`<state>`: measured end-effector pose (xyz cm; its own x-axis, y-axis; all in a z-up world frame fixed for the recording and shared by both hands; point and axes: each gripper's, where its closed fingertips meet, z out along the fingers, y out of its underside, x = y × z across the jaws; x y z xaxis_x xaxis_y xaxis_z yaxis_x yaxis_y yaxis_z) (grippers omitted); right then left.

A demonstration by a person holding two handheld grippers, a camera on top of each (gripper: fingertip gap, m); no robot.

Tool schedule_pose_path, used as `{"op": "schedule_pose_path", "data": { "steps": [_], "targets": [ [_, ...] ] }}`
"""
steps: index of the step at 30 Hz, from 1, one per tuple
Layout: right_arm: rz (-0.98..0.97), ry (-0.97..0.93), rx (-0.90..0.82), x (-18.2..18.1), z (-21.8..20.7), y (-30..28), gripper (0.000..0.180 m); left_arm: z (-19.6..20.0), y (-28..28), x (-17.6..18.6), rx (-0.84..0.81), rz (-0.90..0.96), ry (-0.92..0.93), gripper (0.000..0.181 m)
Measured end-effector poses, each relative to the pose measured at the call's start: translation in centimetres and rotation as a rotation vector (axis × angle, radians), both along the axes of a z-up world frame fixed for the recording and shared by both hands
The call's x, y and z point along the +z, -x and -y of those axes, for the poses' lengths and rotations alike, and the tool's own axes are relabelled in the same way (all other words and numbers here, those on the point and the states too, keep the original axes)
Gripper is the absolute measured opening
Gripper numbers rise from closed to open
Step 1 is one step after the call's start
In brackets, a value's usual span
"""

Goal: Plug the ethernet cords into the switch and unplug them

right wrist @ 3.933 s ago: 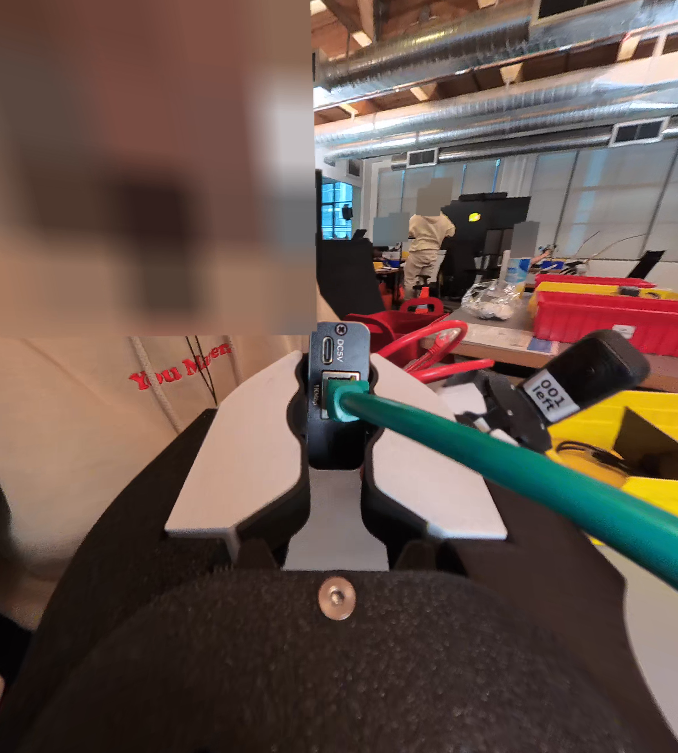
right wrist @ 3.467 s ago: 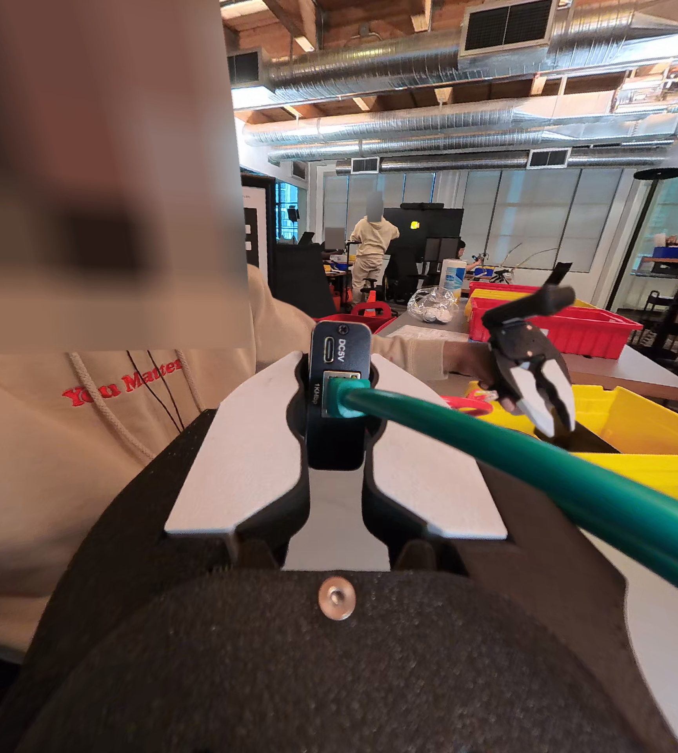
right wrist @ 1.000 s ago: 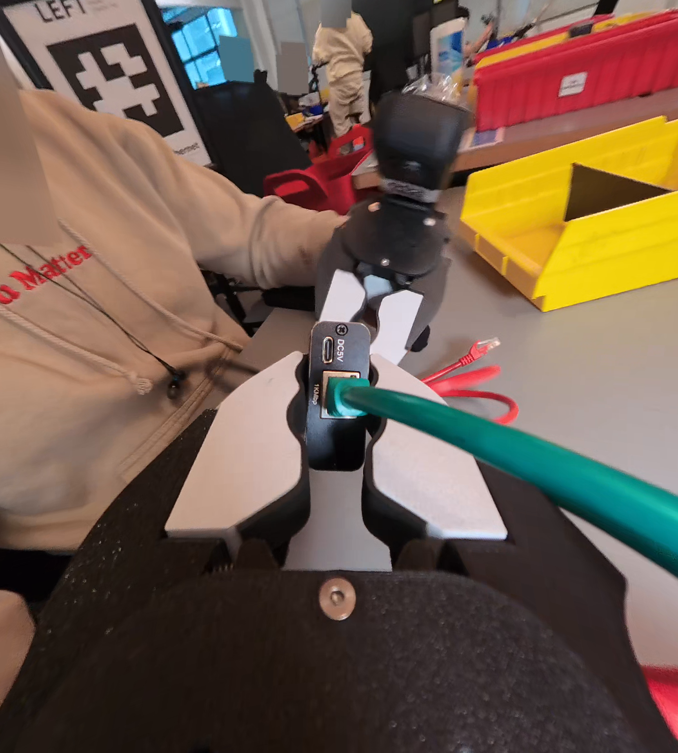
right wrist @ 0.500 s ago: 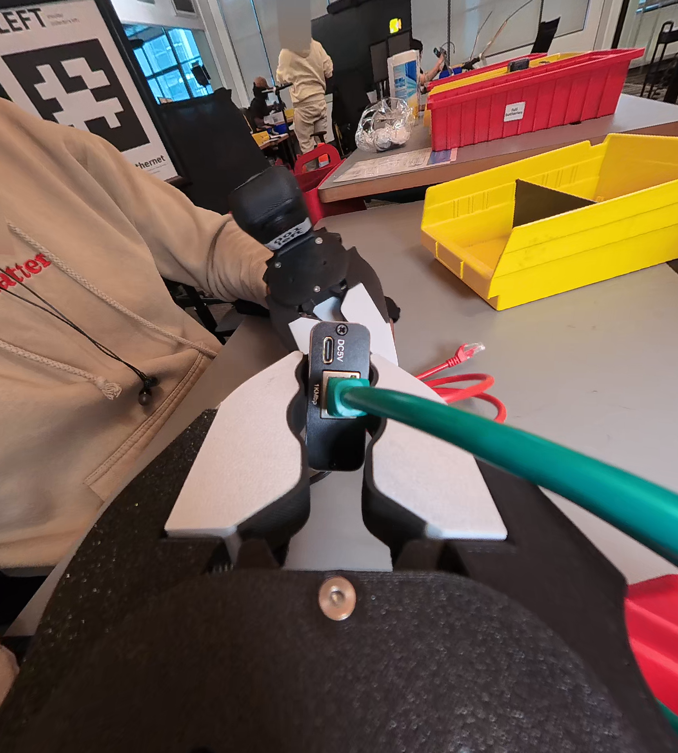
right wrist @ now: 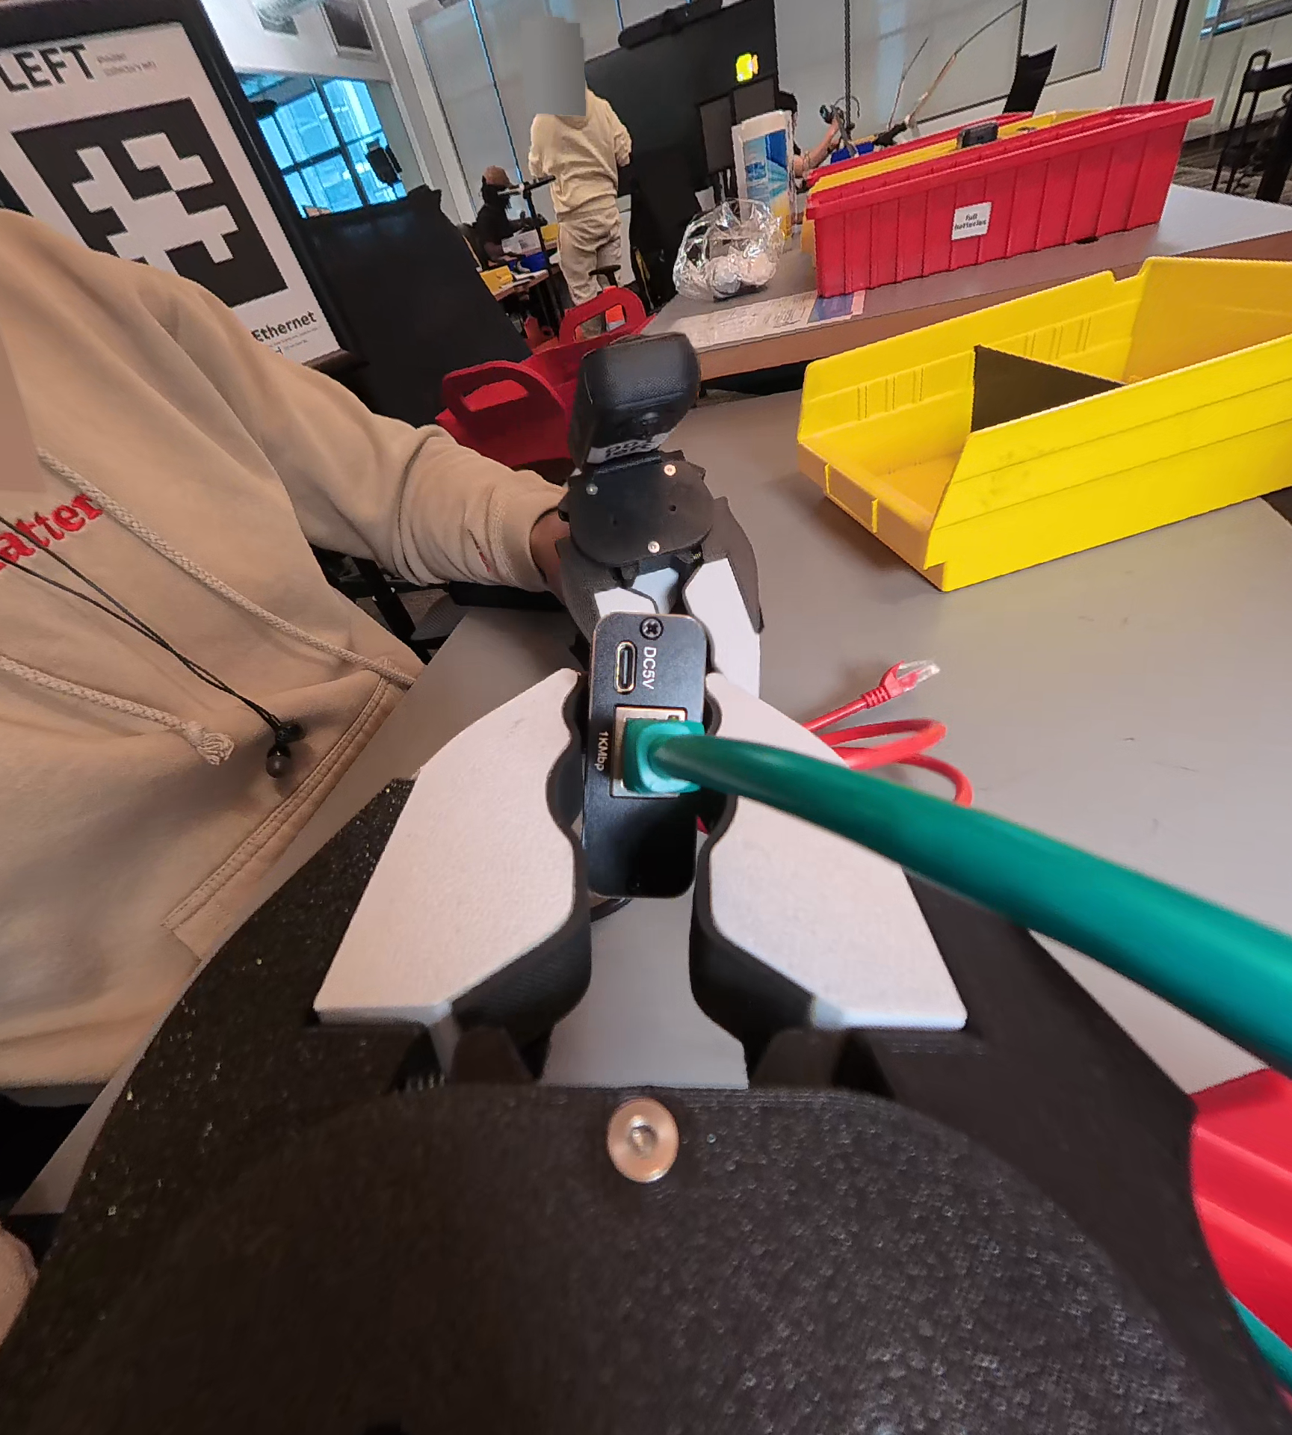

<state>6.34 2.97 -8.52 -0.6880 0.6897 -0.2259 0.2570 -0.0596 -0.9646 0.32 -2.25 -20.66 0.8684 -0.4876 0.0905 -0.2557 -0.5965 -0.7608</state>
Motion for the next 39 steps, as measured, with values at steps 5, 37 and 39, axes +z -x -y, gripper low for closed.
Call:
{"op": "schedule_pose_path", "data": {
  "steps": [5,37,39],
  "targets": [
    [0.001,0.005,0.007,0.1,0.1,-0.1,0.025,0.0,0.0,0.5,-0.033,0.032,-0.014,0.009],
    [-0.274,0.012,0.448,6.8,10.1,-3.7,0.025,8.9,-9.1,14.1,-0.725,1.311,0.355,0.005],
    [-0.288,0.0,0.445,7.2,10.3,-3.7,0.025,9.1,-9.3,14.3,-0.737,1.337,0.366,0.005]
  ]
}}
